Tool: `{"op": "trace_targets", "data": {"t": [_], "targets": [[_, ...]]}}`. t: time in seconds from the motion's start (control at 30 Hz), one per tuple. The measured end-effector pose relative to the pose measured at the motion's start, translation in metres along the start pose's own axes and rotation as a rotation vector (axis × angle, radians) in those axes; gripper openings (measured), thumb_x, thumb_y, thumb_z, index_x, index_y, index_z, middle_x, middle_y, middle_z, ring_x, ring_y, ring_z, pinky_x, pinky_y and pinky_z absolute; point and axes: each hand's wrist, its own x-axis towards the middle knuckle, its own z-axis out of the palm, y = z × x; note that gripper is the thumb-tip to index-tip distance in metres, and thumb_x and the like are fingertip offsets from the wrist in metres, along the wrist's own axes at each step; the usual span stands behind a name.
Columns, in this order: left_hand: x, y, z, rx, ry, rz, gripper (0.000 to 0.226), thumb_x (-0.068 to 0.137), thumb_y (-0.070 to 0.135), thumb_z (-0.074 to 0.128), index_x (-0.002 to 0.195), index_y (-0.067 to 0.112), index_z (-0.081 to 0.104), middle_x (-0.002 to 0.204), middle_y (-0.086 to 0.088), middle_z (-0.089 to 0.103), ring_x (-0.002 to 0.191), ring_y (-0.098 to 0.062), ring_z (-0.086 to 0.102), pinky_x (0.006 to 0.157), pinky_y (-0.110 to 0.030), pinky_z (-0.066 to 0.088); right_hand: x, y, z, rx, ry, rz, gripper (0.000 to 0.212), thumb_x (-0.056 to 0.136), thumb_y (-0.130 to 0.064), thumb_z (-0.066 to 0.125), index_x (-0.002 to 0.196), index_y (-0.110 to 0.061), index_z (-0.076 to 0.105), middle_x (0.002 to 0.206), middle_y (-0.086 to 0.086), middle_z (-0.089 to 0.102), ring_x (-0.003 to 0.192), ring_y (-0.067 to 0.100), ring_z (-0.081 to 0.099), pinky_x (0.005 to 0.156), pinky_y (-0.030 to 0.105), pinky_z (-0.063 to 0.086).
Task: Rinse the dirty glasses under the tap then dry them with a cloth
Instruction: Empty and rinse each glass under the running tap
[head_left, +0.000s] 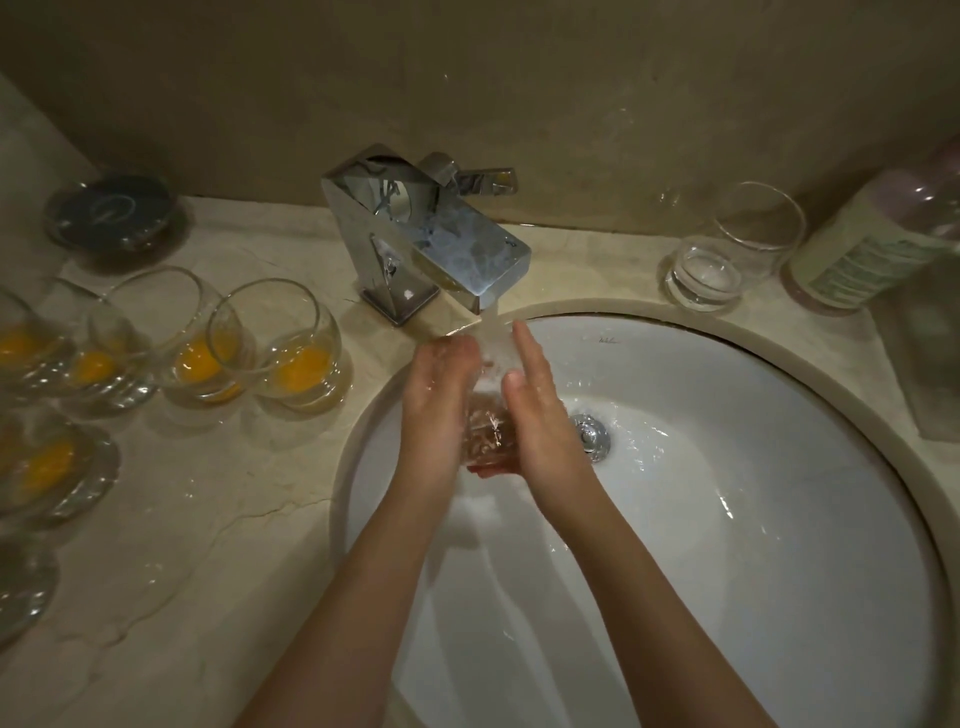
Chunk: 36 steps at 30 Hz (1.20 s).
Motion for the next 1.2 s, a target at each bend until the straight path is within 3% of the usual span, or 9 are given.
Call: {"op": "trace_targets", "data": {"t": [0.1,0.3,0.4,0.5,0.7,0.83,0.93,1.07,1.2], "targets": [[0.001,-0.002,0.000,0.148,0.007,0.120,0.018,0.088,0.041,0.061,0.102,0.030,0.060,0.095,0.013,0.069,0.091,-0.004,0.068,0.078,-0.027,0.052,-0.004,0.000,-0.003,-0.186,-0.003,-0.078,0.049,0.087,-0.064,0.033,0.129,-0.076,0.012,0.086,-0.017,0.064,0.079,0.000,0.067,0.075,0.023,0.057],[-0.002,-0.006,-0.003,-0.203,-0.083,-0.137,0.065,0.076,0.052,0.064,0.125,0.010,0.060,0.108,-0.012,0.073,0.092,-0.028,0.072,0.073,-0.036,0.057,0.003,0.000,-0.001,0.325,-0.052,0.141,0.041,0.097,-0.049,0.038,0.136,-0.059,0.030,0.121,0.008,0.064,0.070,0.022,0.069,0.054,0.035,0.055],[0.000,-0.008,0.000,-0.096,-0.004,-0.074,0.056,0.076,0.048,0.067,0.121,0.015,0.062,0.108,-0.008,0.073,0.093,-0.026,0.072,0.072,-0.037,0.057,0.002,0.002,-0.003,0.119,0.011,0.102,0.042,0.098,-0.053,0.032,0.138,-0.064,0.024,0.102,-0.019,0.065,0.083,0.015,0.071,0.062,0.034,0.058],[-0.003,-0.008,0.002,-0.005,0.014,-0.064,0.050,0.072,0.049,0.071,0.114,0.024,0.059,0.106,-0.001,0.071,0.092,-0.023,0.072,0.062,-0.035,0.055,0.000,0.007,-0.005,-0.072,0.046,0.077,0.048,0.092,-0.065,0.027,0.138,-0.068,0.013,0.103,-0.015,0.065,0.094,0.013,0.069,0.081,0.037,0.059],[-0.009,0.002,-0.014,-0.050,-0.202,-0.233,0.058,0.063,0.034,0.080,0.110,0.006,0.062,0.088,-0.003,0.070,0.079,-0.018,0.068,0.064,-0.025,0.051,-0.003,0.006,-0.013,0.051,0.090,0.208,0.044,0.098,-0.051,0.038,0.134,-0.025,0.036,0.103,0.014,0.069,0.080,0.024,0.071,0.066,0.029,0.056],[-0.009,0.006,-0.017,0.052,-0.144,-0.243,0.085,0.045,0.034,0.089,0.120,0.008,0.060,0.103,-0.002,0.070,0.091,-0.014,0.070,0.077,-0.028,0.054,-0.012,0.006,-0.022,0.107,0.054,0.279,0.030,0.101,-0.042,0.041,0.119,-0.021,0.051,0.109,0.011,0.068,0.097,0.026,0.069,0.084,0.035,0.058],[-0.011,0.012,-0.013,0.117,-0.108,-0.226,0.078,0.040,0.022,0.094,0.110,0.024,0.060,0.107,0.005,0.069,0.096,-0.010,0.069,0.078,-0.025,0.054,-0.017,-0.004,-0.031,0.033,0.064,0.266,0.026,0.102,-0.038,0.040,0.124,-0.029,0.051,0.119,-0.002,0.061,0.112,0.013,0.061,0.087,0.025,0.052],[-0.013,0.017,-0.011,0.089,-0.065,-0.227,0.070,0.049,0.006,0.093,0.106,0.027,0.058,0.106,0.003,0.070,0.092,-0.009,0.070,0.072,-0.021,0.054,-0.007,-0.029,-0.041,-0.116,0.146,0.176,0.037,0.103,-0.042,0.036,0.135,-0.029,0.048,0.138,-0.009,0.053,0.129,0.013,0.047,0.111,0.043,0.038],[-0.014,0.022,-0.008,0.084,-0.074,-0.205,0.059,0.063,-0.008,0.084,0.104,0.025,0.059,0.100,0.006,0.070,0.077,0.002,0.069,0.066,-0.017,0.053,0.016,-0.075,-0.040,-0.065,0.155,0.077,0.041,0.104,-0.040,0.033,0.142,-0.026,0.044,0.144,-0.009,0.048,0.133,0.012,0.043,0.112,0.044,0.037]]}}
